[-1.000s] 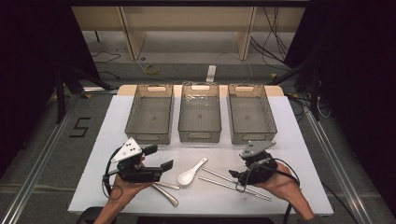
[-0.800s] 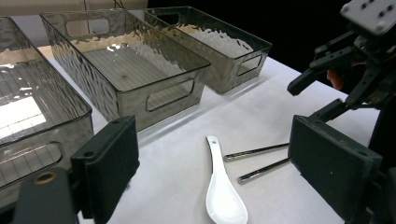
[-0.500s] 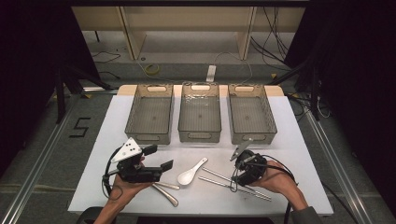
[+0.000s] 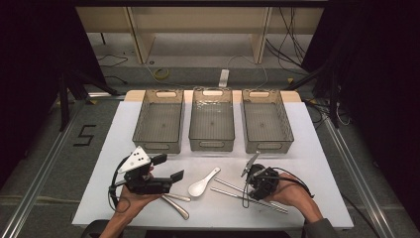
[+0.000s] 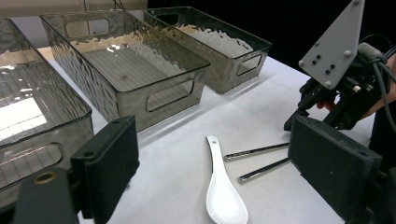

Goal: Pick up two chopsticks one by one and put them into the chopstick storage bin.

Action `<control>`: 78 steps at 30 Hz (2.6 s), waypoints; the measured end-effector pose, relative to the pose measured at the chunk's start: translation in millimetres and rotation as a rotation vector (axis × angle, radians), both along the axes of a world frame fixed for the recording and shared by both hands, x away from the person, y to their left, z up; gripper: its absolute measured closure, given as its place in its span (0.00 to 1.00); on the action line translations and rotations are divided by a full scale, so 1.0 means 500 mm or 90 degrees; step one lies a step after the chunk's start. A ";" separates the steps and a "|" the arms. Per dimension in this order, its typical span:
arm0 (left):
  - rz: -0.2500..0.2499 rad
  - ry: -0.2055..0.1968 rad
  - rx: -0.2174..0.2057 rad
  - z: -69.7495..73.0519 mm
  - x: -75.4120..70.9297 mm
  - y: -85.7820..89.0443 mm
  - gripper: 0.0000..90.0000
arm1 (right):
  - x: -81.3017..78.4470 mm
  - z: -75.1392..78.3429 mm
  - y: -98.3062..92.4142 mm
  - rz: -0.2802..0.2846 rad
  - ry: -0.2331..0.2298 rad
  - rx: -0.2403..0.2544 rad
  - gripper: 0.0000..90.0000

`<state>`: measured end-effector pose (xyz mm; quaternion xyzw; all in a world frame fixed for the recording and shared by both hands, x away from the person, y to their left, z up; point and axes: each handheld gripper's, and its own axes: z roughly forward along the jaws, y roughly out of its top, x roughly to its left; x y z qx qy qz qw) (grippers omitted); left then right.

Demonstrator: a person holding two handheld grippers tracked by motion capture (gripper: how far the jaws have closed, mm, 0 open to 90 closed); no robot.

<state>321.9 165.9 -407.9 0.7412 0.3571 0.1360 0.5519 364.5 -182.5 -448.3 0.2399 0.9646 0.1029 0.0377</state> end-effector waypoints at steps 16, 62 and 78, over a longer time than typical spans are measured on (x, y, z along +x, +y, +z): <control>-0.002 0.000 0.004 0.000 0.000 -0.002 0.17 | 0.001 -0.012 0.007 0.014 0.028 -0.028 0.92; -0.139 0.039 0.152 -0.028 0.042 -0.092 0.18 | -0.033 0.091 0.084 0.184 -0.058 -0.029 0.96; -0.267 0.034 0.293 -0.050 0.027 -0.162 0.33 | -0.053 0.104 0.125 0.237 -0.062 -0.042 0.96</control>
